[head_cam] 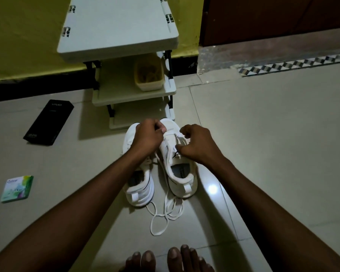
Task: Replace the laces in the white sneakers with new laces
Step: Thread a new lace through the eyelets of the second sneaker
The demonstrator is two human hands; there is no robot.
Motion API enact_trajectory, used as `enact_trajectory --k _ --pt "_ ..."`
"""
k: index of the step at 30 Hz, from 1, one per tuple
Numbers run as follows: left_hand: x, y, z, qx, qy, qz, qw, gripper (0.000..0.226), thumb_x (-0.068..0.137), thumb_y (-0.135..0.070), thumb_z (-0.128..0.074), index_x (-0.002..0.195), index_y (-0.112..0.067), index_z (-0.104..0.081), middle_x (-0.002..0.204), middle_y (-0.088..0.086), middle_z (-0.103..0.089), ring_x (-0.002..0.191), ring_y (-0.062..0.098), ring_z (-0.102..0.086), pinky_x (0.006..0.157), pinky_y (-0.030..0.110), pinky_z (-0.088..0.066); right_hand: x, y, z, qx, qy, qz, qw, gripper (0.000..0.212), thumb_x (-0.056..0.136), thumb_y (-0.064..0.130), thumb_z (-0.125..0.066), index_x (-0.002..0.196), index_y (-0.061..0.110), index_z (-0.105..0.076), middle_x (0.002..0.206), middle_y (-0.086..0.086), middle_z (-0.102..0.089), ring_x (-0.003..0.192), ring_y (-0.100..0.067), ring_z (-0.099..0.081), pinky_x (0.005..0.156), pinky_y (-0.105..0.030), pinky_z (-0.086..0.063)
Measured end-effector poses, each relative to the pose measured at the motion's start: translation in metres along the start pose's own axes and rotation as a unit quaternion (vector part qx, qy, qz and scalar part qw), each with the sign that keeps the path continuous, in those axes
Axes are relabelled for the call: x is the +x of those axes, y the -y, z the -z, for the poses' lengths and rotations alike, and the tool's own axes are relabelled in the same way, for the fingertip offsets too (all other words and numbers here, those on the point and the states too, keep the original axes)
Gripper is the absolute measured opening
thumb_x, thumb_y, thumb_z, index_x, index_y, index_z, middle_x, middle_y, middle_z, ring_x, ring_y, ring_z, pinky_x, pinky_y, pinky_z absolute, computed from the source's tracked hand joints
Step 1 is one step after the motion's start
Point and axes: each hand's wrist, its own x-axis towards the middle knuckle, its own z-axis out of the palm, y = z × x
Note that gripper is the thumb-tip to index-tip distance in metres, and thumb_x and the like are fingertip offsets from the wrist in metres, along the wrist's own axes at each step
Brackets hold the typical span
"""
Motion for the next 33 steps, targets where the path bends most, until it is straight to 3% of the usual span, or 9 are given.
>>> enact_trajectory --k 2,4,6,10,13,15,19,26,33 --pt "0.010 0.001 -0.009 0.018 0.013 0.008 1.000 0.013 0.088 -0.010 -0.065 0.077 -0.012 -0.073 0.076 0.000 -0.072 0.082 0.021 -0.070 0.082 0.037 -0.058 0.010 0.003 -0.012 -0.048 0.017 0.001 0.999 0.038 0.070 0.022 -0.076 0.102 0.003 -0.069 0.099 -0.011 -0.066 0.093 -0.028 -0.063 0.076 -0.034 -0.052" --pt "0.010 0.000 -0.018 0.053 0.011 0.001 0.999 0.015 0.082 -0.007 -0.064 0.070 -0.008 -0.073 0.071 0.003 -0.072 0.079 0.021 -0.070 0.076 0.034 -0.057 0.019 0.004 -0.021 -0.088 0.009 -0.005 0.996 0.017 0.073 0.020 -0.070 0.082 0.007 -0.062 0.081 -0.008 -0.060 0.081 -0.029 -0.061 0.058 -0.030 -0.042" --pt "0.008 0.003 -0.024 0.063 -0.009 0.002 0.998 0.014 0.077 -0.006 -0.064 0.065 -0.005 -0.072 0.067 0.004 -0.071 0.074 0.018 -0.069 0.070 0.033 -0.056 0.025 0.002 -0.025 -0.095 -0.011 -0.023 0.995 0.008 0.078 0.017 -0.064 0.078 0.010 -0.062 0.071 -0.006 -0.057 0.074 -0.030 -0.059 0.053 -0.027 -0.033" --pt "0.007 0.004 -0.028 0.024 -0.020 0.009 0.999 0.012 0.076 -0.007 -0.078 0.065 -0.007 -0.072 0.063 -0.001 -0.070 0.067 0.008 -0.066 0.064 0.027 -0.055 0.034 -0.011 -0.027 -0.048 -0.040 -0.046 0.997 0.016 0.082 0.022 -0.066 0.082 0.009 -0.075 0.073 -0.008 -0.069 0.076 -0.027 -0.062 0.058 -0.029 -0.045" --pt "0.006 0.002 -0.028 -0.022 -0.001 0.015 1.000 0.014 0.076 -0.008 -0.084 0.079 -0.010 -0.071 0.064 -0.001 -0.068 0.065 0.011 -0.066 0.063 0.021 -0.051 0.034 -0.021 -0.025 0.021 -0.038 -0.065 0.997 0.014 0.081 0.021 -0.069 0.083 0.012 -0.079 0.074 -0.003 -0.073 0.078 -0.021 -0.068 0.066 -0.032 -0.055" --pt "0.008 0.004 -0.031 -0.031 -0.003 0.019 0.999 0.013 0.080 -0.006 -0.081 0.081 -0.015 -0.072 0.070 0.002 -0.071 0.071 0.017 -0.071 0.071 0.027 -0.058 0.034 -0.024 -0.023 0.063 -0.033 -0.084 0.994 0.015 0.079 0.017 -0.069 0.087 0.015 -0.081 0.078 -0.002 -0.075 0.081 -0.019 -0.068 0.067 -0.029 -0.052" --pt "0.008 0.006 -0.039 -0.046 -0.032 0.049 0.997 0.027 0.078 -0.007 -0.080 0.065 -0.027 -0.066 0.078 0.004 -0.073 0.083 0.025 -0.071 0.080 0.044 -0.060 0.033 -0.026 -0.018 0.103 -0.018 -0.107 0.989 0.022 0.077 0.011 -0.067 0.091 0.018 -0.082 0.082 0.000 -0.075 0.080 -0.015 -0.067 0.064 -0.022 -0.045" --pt "0.006 0.001 -0.051 -0.045 -0.091 0.147 0.984 0.020 0.071 -0.030 -0.087 0.073 -0.030 -0.067 0.084 -0.011 -0.071 0.093 0.018 -0.067 0.083 0.039 -0.057 0.032 -0.029 -0.014 0.141 -0.012 -0.100 0.985 0.024 0.078 0.006 -0.064 0.088 0.017 -0.083 0.074 -0.003 -0.075 0.060 -0.003 -0.057 0.058 -0.022 -0.047" --pt "0.009 0.001 -0.058 -0.053 -0.102 0.182 0.977 0.017 0.068 -0.031 -0.086 0.070 -0.030 -0.069 0.085 -0.010 -0.072 0.088 0.018 -0.069 0.084 0.039 -0.058 0.034 -0.034 -0.017 0.151 -0.009 -0.097 0.984 0.022 0.080 0.008 -0.066 0.090 0.017 -0.083 0.084 -0.003 -0.077 0.078 -0.009 -0.066 0.072 -0.028 -0.054"
